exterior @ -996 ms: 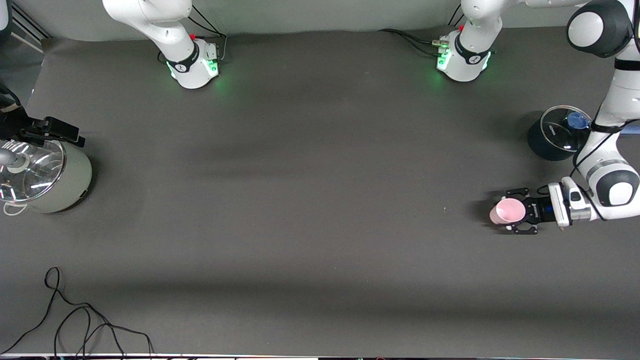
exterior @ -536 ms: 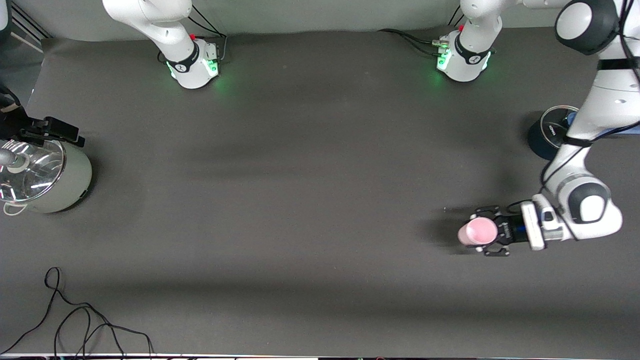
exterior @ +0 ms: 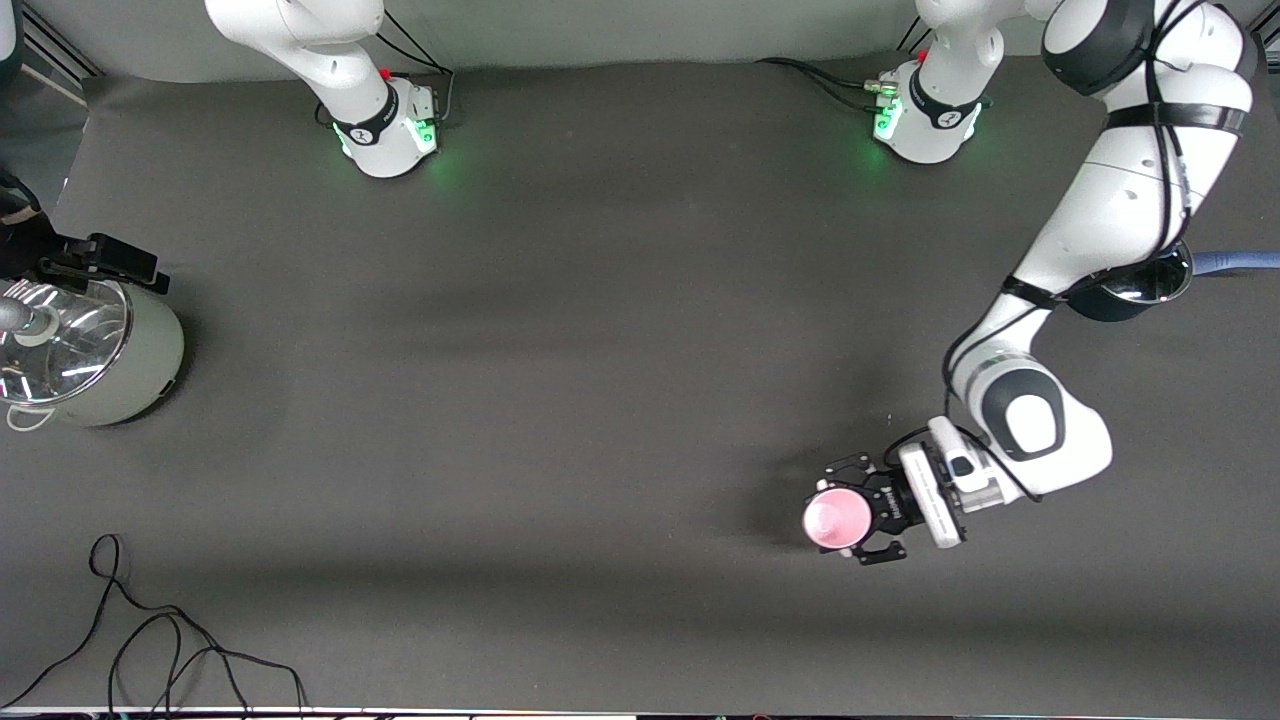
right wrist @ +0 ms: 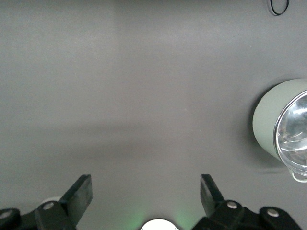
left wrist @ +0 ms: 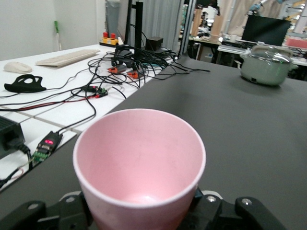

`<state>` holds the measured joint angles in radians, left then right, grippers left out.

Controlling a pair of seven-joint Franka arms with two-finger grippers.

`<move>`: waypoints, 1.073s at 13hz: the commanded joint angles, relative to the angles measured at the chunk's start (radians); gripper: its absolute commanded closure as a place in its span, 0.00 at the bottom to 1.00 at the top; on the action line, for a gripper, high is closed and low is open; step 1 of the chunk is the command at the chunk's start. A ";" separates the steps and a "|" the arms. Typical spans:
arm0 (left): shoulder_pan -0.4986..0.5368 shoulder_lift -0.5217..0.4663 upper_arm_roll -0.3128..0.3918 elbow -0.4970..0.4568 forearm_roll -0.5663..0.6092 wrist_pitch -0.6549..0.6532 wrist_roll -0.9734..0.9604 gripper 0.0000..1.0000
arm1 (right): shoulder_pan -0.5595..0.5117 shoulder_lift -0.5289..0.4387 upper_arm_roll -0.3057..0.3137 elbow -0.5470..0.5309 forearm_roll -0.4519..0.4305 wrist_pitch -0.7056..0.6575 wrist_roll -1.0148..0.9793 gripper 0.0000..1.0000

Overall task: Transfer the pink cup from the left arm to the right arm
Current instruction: 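Lift the pink cup and carry it toward the right gripper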

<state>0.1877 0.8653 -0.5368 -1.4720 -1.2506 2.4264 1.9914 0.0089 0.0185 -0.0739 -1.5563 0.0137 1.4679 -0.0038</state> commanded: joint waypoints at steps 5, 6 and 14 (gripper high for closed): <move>-0.246 -0.006 -0.095 0.159 -0.004 0.432 -0.354 1.00 | 0.005 -0.005 -0.010 0.027 -0.003 -0.008 -0.008 0.00; -0.295 -0.009 -0.094 0.179 0.000 0.503 -0.405 1.00 | 0.005 -0.006 -0.013 0.030 -0.003 -0.008 -0.010 0.00; -0.608 -0.011 -0.083 0.320 0.145 0.749 -0.615 1.00 | 0.022 0.023 0.008 0.085 0.068 0.009 0.013 0.00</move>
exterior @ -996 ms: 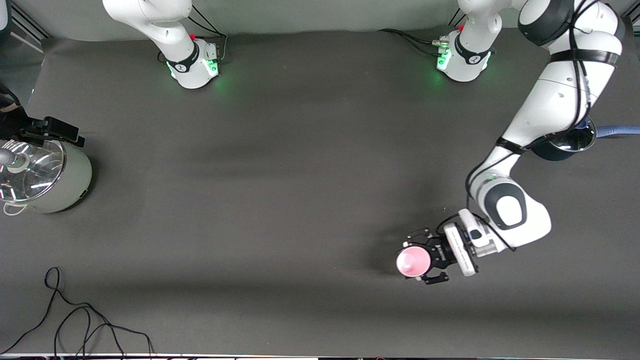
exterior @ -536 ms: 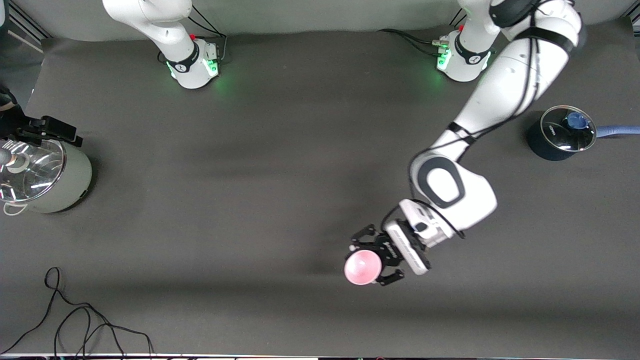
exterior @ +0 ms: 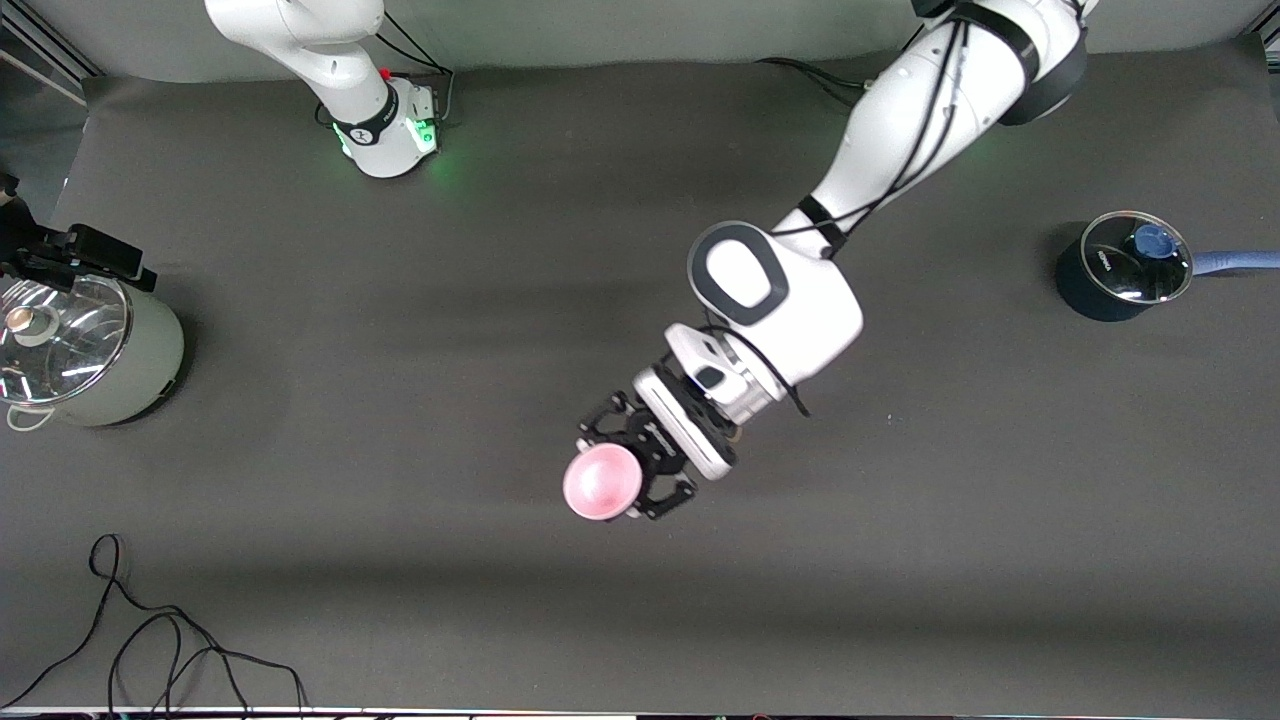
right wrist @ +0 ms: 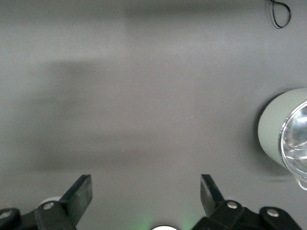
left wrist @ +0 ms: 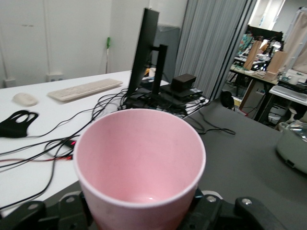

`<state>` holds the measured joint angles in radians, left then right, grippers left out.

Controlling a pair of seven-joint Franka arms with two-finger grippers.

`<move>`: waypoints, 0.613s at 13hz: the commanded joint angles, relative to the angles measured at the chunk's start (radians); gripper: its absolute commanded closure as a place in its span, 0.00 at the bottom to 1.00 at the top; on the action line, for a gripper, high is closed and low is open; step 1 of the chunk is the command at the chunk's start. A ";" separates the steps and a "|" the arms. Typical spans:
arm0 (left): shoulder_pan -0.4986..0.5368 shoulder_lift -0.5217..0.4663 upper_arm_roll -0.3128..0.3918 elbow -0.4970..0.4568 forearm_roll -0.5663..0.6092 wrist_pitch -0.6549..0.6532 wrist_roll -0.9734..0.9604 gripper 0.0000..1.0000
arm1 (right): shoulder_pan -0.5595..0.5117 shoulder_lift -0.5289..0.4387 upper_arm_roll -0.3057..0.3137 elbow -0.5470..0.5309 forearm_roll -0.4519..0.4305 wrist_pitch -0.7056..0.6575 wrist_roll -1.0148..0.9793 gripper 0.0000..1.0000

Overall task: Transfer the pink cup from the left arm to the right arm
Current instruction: 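Lift the pink cup and carry it toward the right gripper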

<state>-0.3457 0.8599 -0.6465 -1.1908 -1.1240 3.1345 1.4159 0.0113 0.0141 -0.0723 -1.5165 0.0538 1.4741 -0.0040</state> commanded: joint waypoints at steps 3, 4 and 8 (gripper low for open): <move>-0.195 -0.004 0.078 0.060 0.023 0.119 -0.043 1.00 | 0.114 0.124 0.012 0.169 0.026 0.023 0.103 0.00; -0.249 -0.004 0.128 0.075 0.023 0.130 -0.043 1.00 | 0.143 0.147 0.012 0.202 0.026 0.023 0.149 0.00; -0.448 -0.002 0.359 0.129 0.032 0.130 -0.202 1.00 | 0.246 0.202 0.012 0.263 0.015 0.023 0.390 0.00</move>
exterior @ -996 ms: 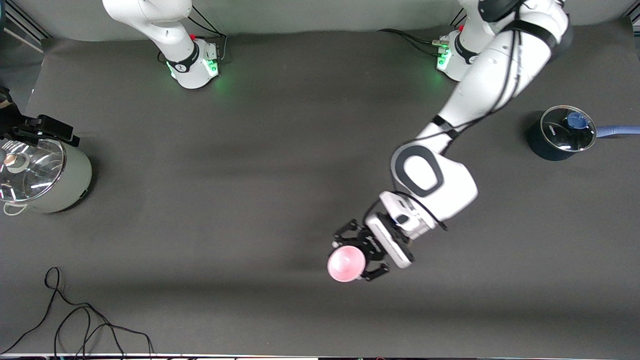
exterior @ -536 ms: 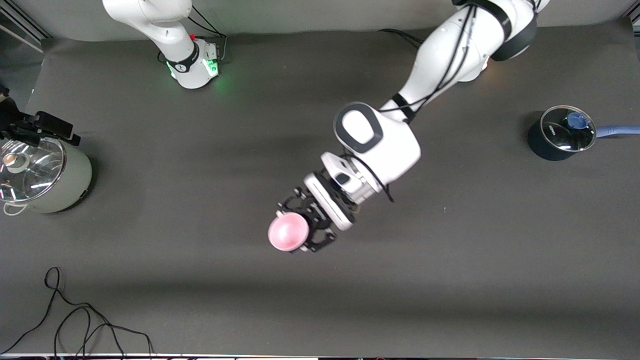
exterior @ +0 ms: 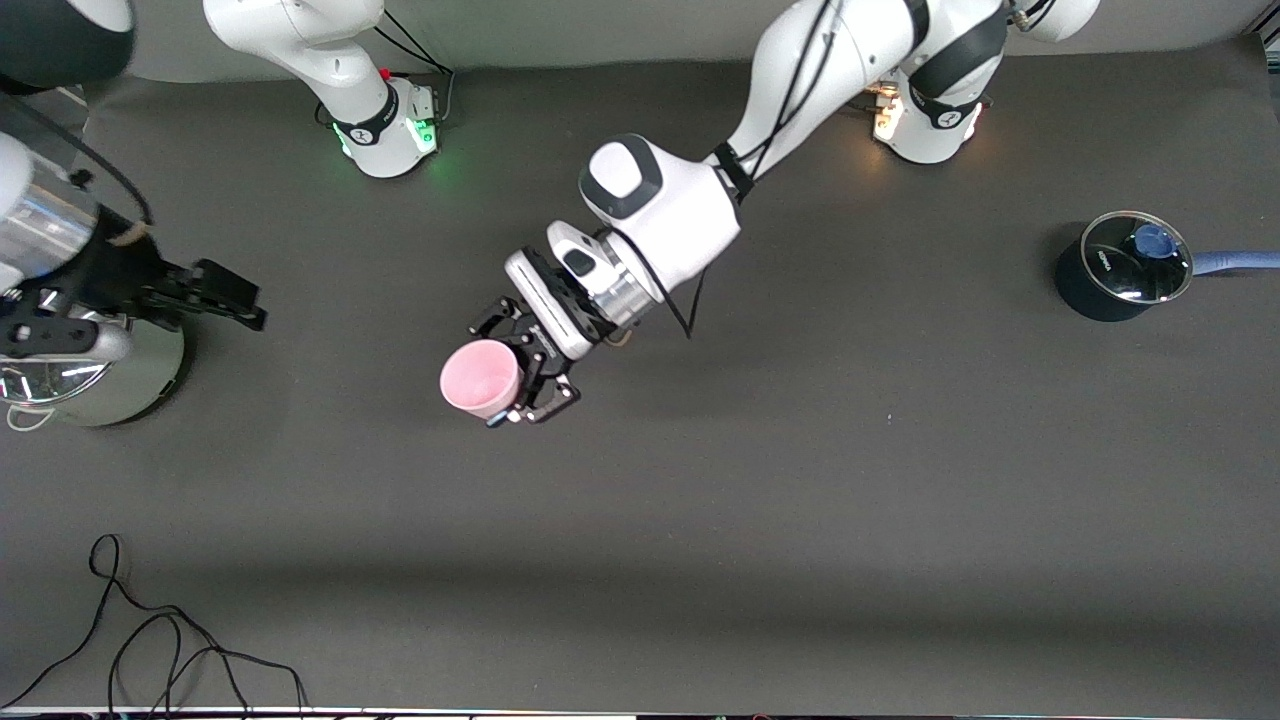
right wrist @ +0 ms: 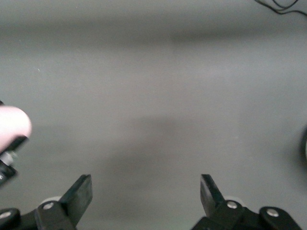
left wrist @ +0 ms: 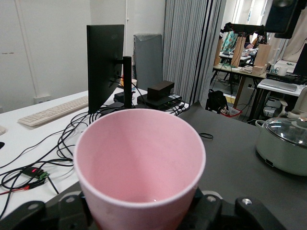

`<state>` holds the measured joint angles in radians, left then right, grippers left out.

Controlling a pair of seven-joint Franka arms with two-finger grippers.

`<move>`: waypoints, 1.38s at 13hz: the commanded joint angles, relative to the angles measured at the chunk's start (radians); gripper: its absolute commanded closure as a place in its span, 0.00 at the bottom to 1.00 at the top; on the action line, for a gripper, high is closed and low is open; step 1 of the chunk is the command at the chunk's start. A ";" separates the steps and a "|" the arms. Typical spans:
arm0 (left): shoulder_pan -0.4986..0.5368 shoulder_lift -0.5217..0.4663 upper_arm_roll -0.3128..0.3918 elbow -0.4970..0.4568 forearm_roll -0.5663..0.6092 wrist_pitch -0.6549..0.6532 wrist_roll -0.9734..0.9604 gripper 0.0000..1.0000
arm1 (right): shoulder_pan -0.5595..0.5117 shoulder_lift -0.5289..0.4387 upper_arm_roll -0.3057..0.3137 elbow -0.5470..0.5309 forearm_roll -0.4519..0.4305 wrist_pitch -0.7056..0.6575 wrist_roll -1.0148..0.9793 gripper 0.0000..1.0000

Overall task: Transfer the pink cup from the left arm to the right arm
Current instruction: 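Lift the pink cup and carry it toward the right gripper, then hold the cup with the left gripper while the right gripper grasps it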

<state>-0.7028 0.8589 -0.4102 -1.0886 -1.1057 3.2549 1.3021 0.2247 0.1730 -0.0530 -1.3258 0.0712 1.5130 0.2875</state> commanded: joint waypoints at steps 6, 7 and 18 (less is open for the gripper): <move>-0.182 -0.001 0.251 0.027 0.018 0.008 -0.170 1.00 | 0.189 0.066 -0.007 0.091 -0.042 -0.016 0.430 0.00; -0.182 -0.001 0.252 0.027 0.020 0.008 -0.170 1.00 | 0.194 0.075 -0.007 0.091 -0.050 -0.016 0.424 0.00; -0.182 -0.003 0.260 0.022 0.020 0.011 -0.170 1.00 | 0.216 0.124 0.002 0.086 -0.056 0.033 0.025 0.00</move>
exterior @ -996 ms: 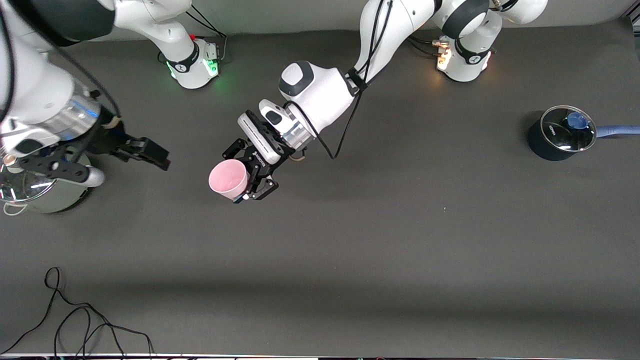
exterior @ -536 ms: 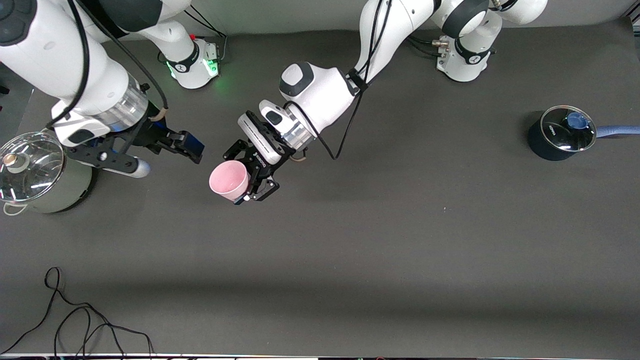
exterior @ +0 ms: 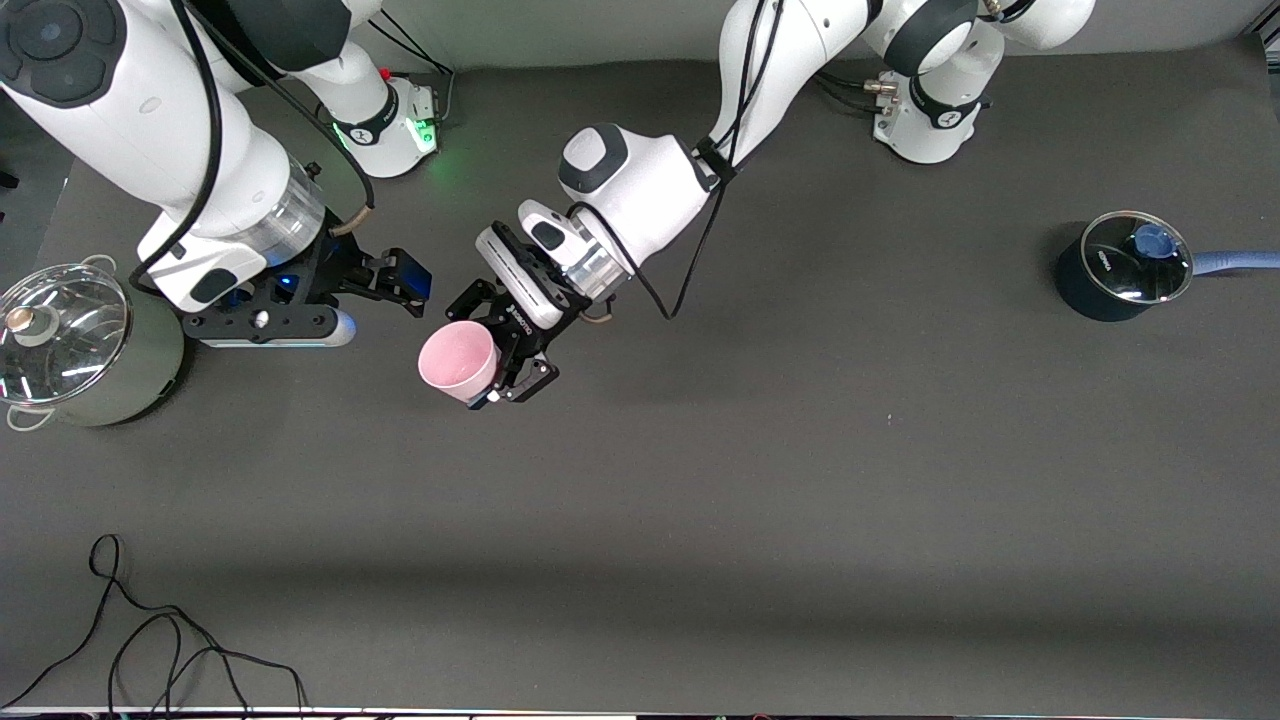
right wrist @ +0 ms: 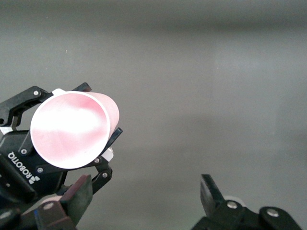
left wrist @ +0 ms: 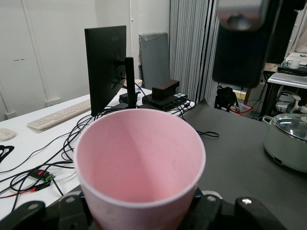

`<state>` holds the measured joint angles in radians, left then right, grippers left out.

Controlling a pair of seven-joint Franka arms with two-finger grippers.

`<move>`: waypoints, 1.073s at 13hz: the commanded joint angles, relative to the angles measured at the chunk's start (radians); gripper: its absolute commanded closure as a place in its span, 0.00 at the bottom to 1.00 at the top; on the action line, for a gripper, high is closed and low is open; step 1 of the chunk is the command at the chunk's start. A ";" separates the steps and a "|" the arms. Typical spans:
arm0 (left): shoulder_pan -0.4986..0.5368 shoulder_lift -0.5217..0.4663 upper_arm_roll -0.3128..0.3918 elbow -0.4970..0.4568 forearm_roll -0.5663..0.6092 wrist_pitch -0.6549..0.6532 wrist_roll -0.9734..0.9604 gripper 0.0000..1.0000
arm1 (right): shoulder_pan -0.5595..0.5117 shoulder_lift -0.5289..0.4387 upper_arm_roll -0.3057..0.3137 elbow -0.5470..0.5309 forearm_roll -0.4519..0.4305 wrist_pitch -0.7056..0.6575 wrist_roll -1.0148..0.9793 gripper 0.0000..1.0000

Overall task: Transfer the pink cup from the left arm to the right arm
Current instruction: 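Hold the cup with the left gripper while the right gripper grasps it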

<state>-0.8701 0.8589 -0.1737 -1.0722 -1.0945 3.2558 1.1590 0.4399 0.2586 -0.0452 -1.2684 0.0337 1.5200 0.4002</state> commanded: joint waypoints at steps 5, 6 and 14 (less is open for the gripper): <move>-0.017 -0.001 0.033 -0.002 0.012 0.054 -0.027 1.00 | -0.001 0.094 -0.010 0.053 -0.017 0.100 -0.101 0.00; -0.017 -0.001 0.033 -0.003 0.012 0.059 -0.027 1.00 | -0.001 0.103 -0.012 0.061 -0.017 0.108 -0.100 0.00; -0.017 -0.003 0.033 -0.002 0.012 0.061 -0.027 1.00 | -0.003 0.116 -0.012 0.067 -0.011 0.126 -0.075 0.00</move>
<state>-0.8700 0.8655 -0.1546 -1.0762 -1.0938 3.3014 1.1586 0.4367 0.3503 -0.0539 -1.2388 0.0321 1.6366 0.3143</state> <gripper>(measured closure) 0.317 0.000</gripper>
